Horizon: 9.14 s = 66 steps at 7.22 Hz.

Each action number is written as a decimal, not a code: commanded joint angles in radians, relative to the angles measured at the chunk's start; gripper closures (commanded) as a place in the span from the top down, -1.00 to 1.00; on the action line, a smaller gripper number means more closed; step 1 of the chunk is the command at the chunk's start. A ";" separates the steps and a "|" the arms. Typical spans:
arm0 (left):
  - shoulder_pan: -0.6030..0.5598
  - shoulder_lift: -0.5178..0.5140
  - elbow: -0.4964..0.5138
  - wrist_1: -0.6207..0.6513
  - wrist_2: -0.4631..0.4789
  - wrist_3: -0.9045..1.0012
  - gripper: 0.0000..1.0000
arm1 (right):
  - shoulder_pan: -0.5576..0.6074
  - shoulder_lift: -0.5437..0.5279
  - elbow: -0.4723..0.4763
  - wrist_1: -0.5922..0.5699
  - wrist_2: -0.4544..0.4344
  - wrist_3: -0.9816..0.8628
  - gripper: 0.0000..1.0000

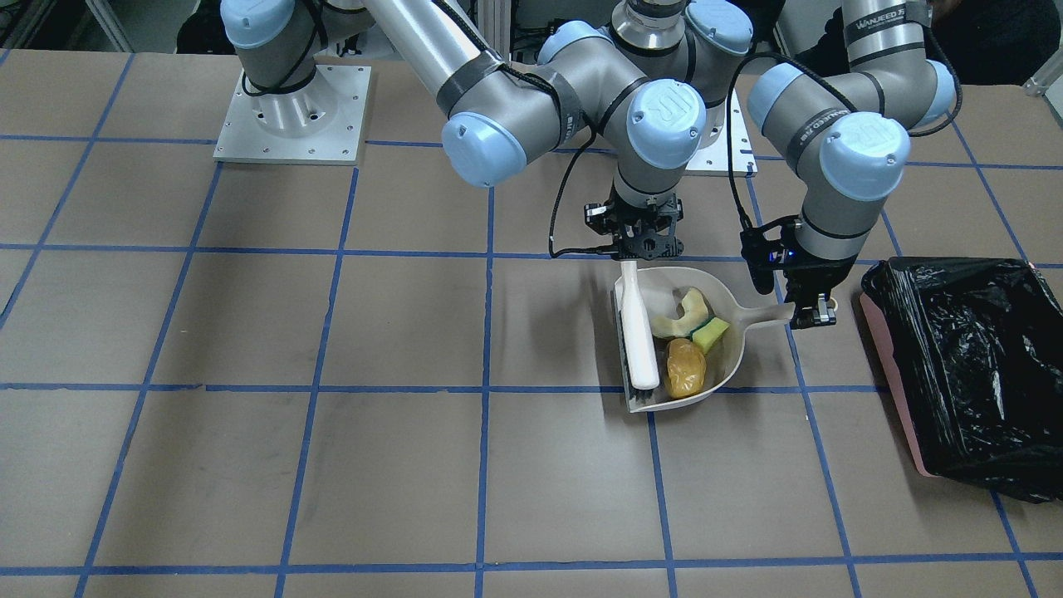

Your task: Sweep and dump trash into bin

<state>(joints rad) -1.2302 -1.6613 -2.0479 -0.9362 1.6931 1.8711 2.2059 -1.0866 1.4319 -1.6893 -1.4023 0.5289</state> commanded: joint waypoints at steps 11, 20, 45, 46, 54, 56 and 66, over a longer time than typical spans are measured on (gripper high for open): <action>0.594 -0.096 0.467 -0.325 -0.050 0.060 -1.00 | -1.001 -0.178 0.318 -0.236 -0.265 -0.976 -1.00; 0.376 -0.192 0.533 0.101 0.589 0.370 -1.00 | -1.039 -0.113 0.320 -0.240 -0.273 -0.945 0.98; -0.147 -0.431 0.512 -0.162 -0.101 -0.211 -0.94 | -0.554 -0.570 0.124 0.203 -0.187 -0.555 1.00; -0.147 -0.431 0.509 -0.162 -0.086 -0.208 -0.67 | -0.554 -0.570 0.124 0.203 -0.187 -0.556 1.00; -0.178 -0.197 0.515 -0.387 -0.078 -0.744 0.64 | -0.558 -0.569 0.125 0.208 -0.185 -0.556 1.00; -0.230 -0.080 0.512 -0.499 -0.075 -1.049 0.84 | -0.557 -0.567 0.125 0.208 -0.185 -0.560 1.00; -0.322 0.146 0.477 -0.664 -0.151 -1.756 1.00 | -0.563 -0.562 0.125 0.191 -0.175 -0.553 1.00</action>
<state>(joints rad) -1.5469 -1.5095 -1.5693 -1.6017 1.5435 0.1241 1.6430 -1.6491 1.5568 -1.4991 -1.5768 -0.0261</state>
